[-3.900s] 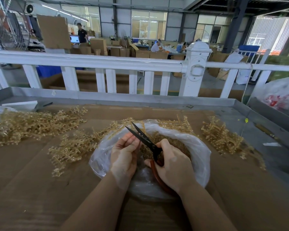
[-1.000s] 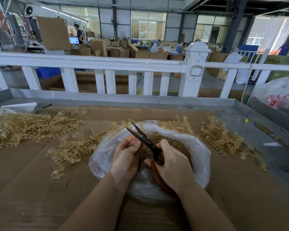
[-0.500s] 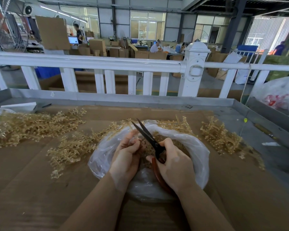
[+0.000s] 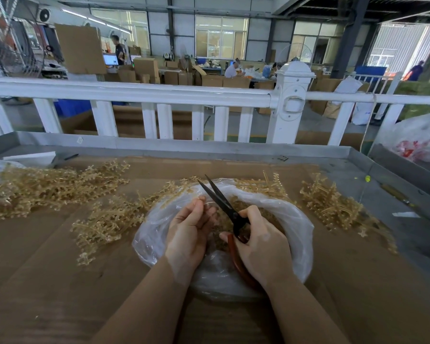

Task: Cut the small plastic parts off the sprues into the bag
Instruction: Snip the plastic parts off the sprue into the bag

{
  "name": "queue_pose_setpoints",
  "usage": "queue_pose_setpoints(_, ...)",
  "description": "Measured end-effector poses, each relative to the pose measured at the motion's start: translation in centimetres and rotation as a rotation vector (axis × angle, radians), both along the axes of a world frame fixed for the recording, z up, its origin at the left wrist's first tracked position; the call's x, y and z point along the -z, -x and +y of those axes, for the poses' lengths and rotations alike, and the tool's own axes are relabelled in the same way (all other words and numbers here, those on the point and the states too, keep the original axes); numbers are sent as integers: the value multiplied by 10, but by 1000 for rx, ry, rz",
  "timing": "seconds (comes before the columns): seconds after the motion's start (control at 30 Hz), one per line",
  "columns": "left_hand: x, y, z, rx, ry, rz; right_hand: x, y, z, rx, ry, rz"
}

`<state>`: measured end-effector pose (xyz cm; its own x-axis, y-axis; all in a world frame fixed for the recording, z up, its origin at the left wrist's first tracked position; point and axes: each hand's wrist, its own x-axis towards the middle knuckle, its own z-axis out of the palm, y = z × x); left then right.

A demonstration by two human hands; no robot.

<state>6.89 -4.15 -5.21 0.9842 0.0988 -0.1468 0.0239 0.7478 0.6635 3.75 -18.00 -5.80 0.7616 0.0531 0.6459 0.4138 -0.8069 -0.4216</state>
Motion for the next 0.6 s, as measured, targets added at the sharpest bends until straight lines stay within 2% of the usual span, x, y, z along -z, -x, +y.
queue_pose_setpoints(0.4, 0, 1, 3, 14, 48, -33, -3, 4, 0, -38, -21, 9)
queue_pose_setpoints(0.6, 0, 1, -1, 5, -66, -50, -4, 3, 0, -38, 4, 33)
